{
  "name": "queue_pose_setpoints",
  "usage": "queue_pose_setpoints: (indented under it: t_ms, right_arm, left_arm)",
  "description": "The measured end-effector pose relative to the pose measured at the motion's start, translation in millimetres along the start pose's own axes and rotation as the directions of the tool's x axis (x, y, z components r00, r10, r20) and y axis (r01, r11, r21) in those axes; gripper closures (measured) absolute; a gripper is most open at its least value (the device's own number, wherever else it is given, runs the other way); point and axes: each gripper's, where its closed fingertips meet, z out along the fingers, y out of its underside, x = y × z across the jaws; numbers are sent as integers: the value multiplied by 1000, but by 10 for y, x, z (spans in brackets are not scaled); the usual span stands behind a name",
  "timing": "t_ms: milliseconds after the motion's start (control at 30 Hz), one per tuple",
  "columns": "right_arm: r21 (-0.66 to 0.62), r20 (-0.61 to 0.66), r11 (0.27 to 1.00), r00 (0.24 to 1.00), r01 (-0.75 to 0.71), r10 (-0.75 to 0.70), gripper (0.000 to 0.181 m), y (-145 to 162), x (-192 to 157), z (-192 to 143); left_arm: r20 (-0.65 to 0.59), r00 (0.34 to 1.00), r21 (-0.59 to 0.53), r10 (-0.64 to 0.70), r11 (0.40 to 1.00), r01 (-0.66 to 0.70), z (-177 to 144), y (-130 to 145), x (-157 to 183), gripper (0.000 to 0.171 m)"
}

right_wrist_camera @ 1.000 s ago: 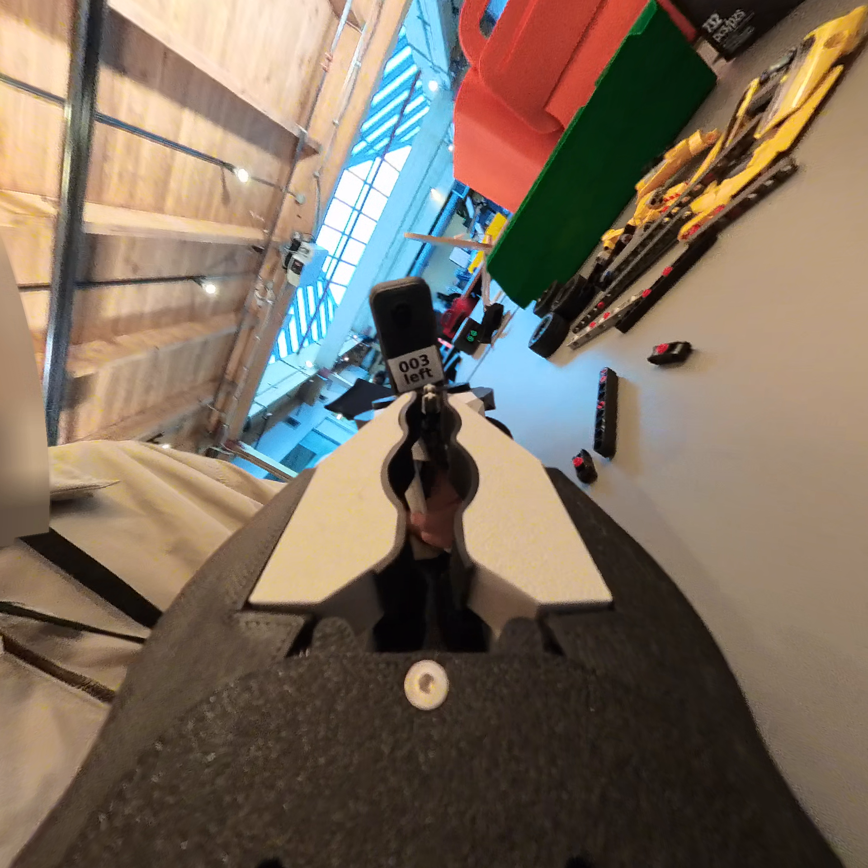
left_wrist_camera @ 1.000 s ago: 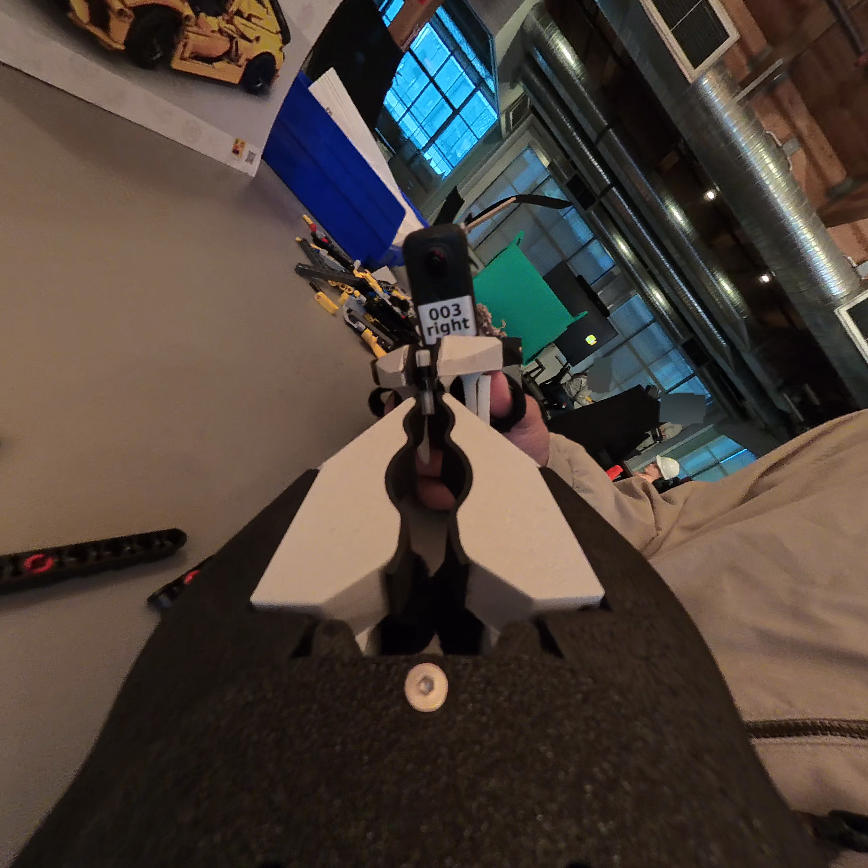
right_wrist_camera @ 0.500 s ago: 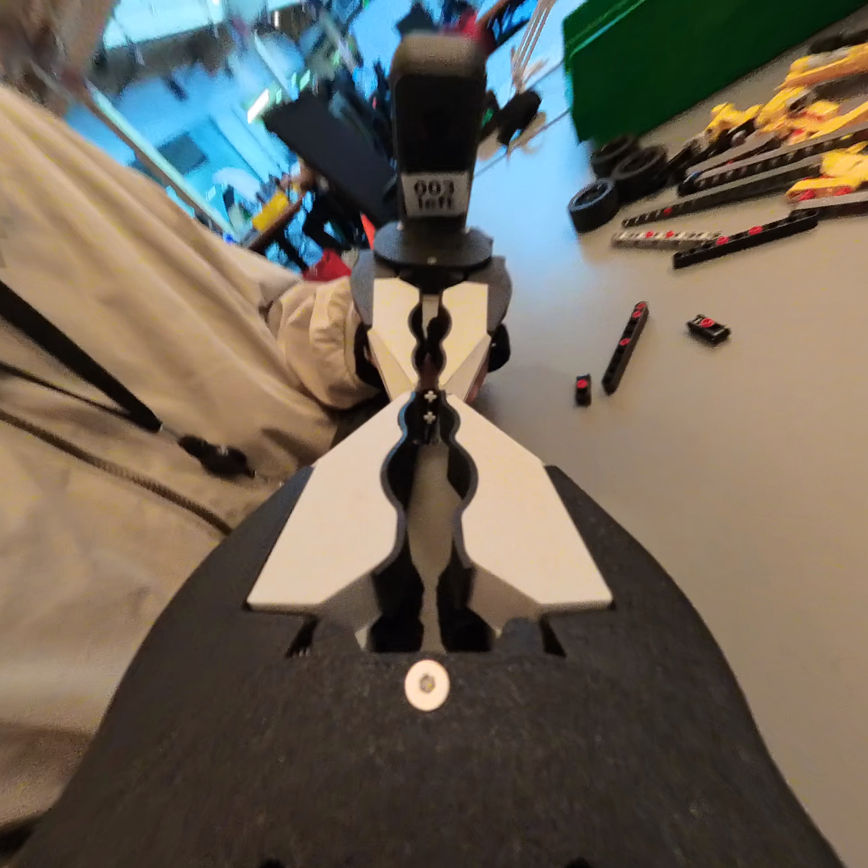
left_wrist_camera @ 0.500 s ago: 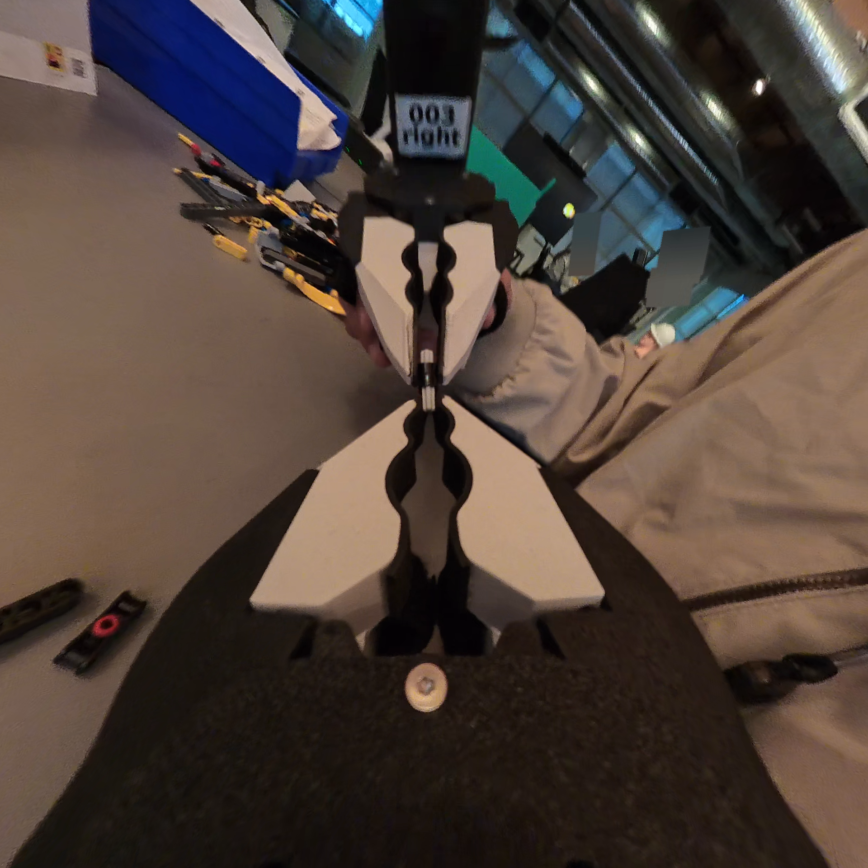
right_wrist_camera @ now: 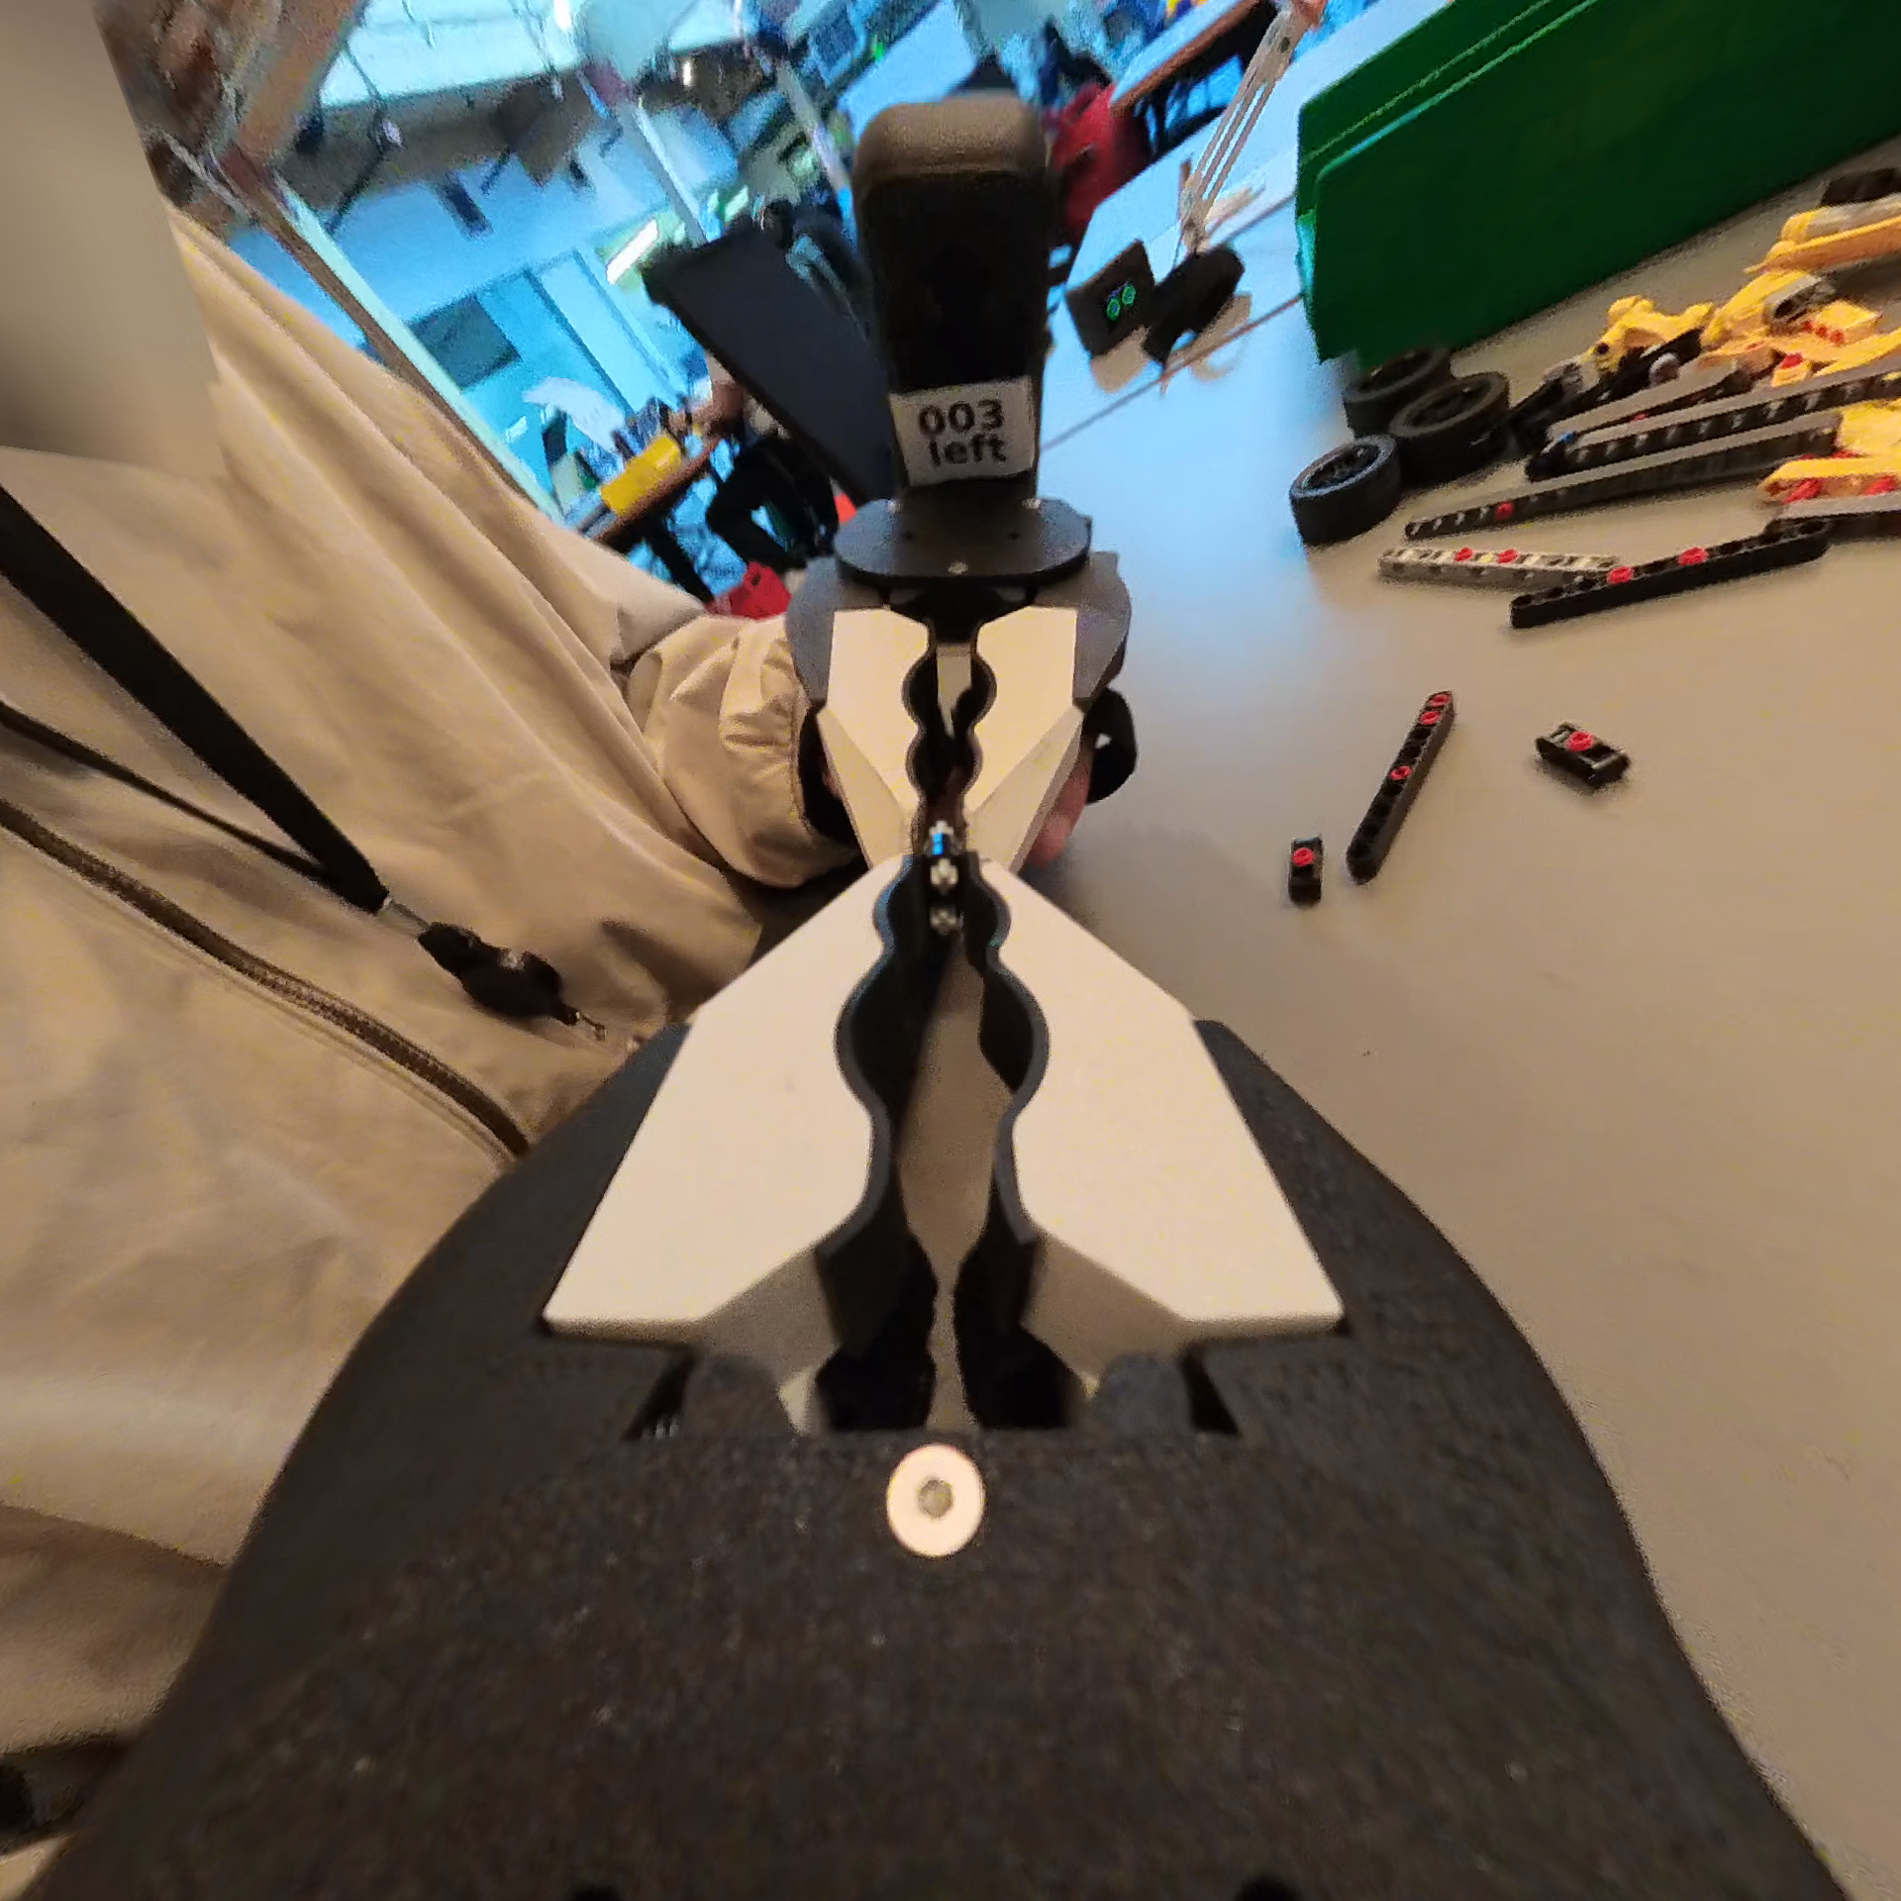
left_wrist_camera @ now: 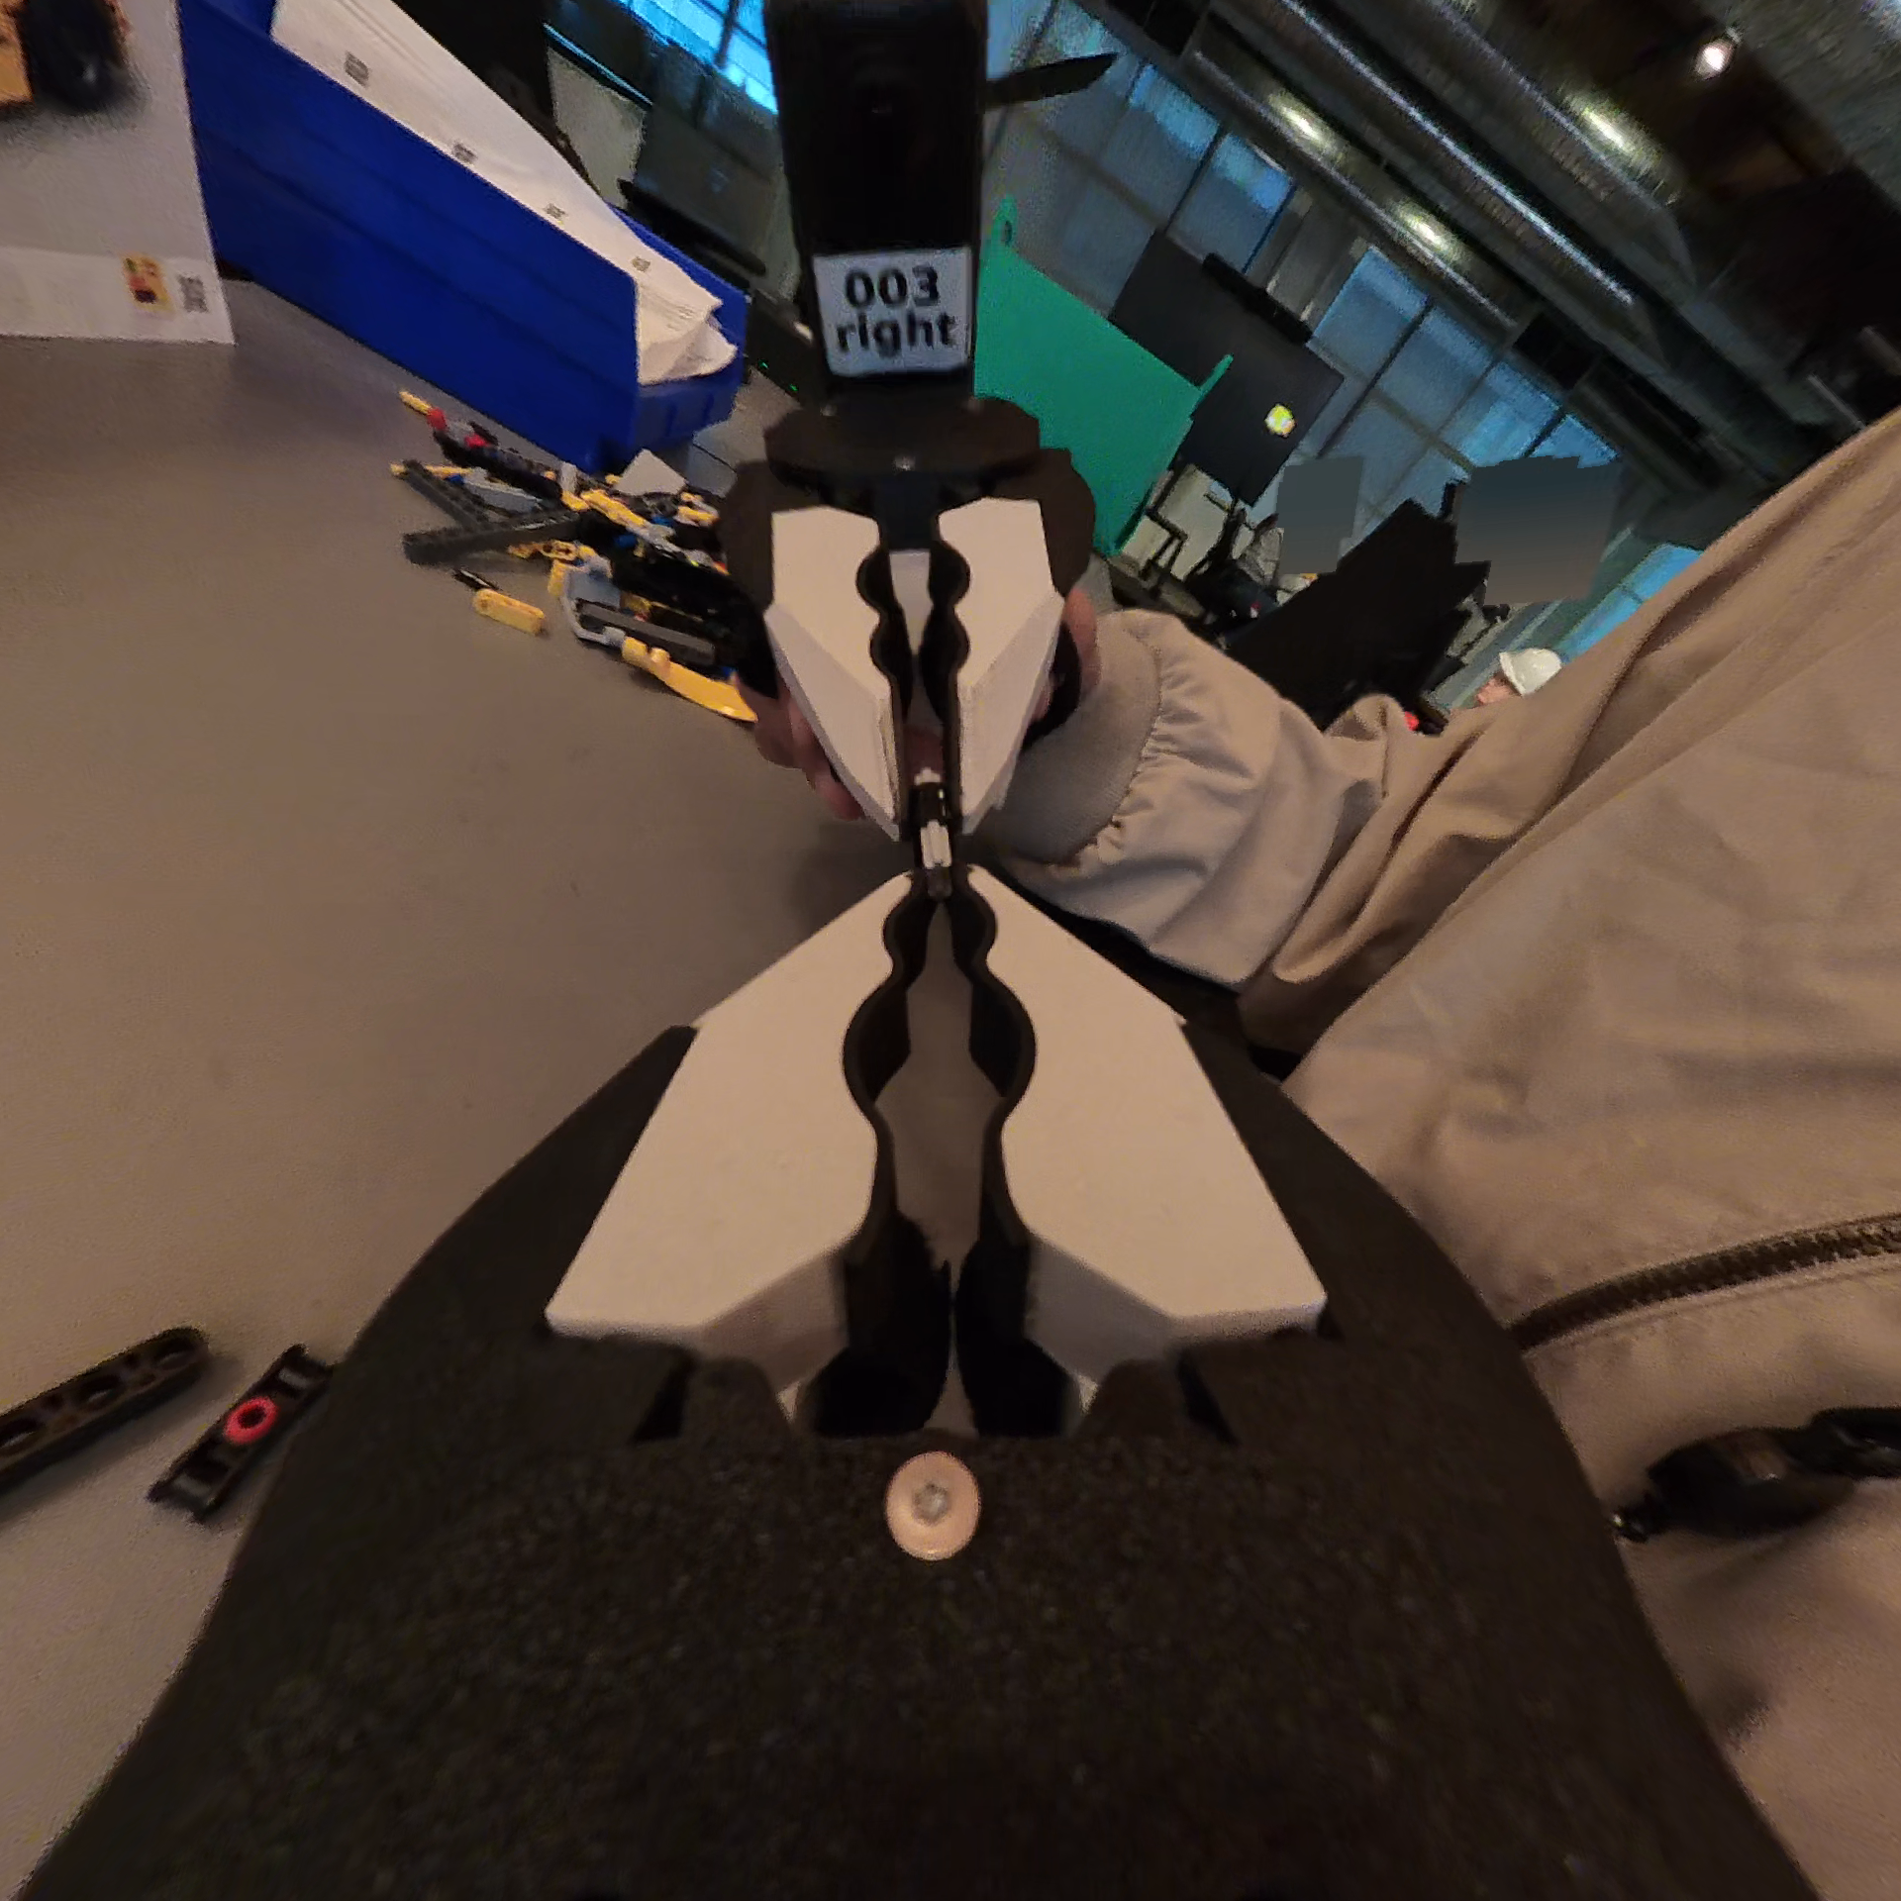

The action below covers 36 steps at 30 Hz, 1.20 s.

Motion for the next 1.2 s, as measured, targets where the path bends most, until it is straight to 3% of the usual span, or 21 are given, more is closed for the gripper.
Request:
queue_pose_setpoints:
  t_ms: [200, 400, 533, 933, 1100, 1200]
  right_arm:
    - [83, 11, 996, 999, -46, 46, 176, -34, 30, 41]
    - [137, 2, 988, 997, -77, 78, 176, -53, 73, 25]
    - [164, 21, 982, 996, -92, 90, 176, -80, 56, 48]
    - [206, 41, 970, 991, -132, 126, 176, -120, 51, 60]
    - [251, 38, 965, 997, -71, 64, 167, -190, -5, 48]
    - [242, 49, 967, 997, -77, 66, 176, -182, -18, 38]
  left_arm:
    - [17, 999, 122, -27, 992, 24, -111, -202, -54, 163]
    - [53, 999, 142, -8, 990, 1, -159, -235, -87, 158]
    - [55, 998, 87, 18, 996, -23, -84, -148, -62, 153]
    - [77, 995, 84, 62, 994, -68, -81, -137, -61, 165]
    - [22, 999, 136, 27, 990, -29, -116, -211, -19, 165]
    - [31, 998, 131, 58, 989, -62, -104, -205, 7, 165]
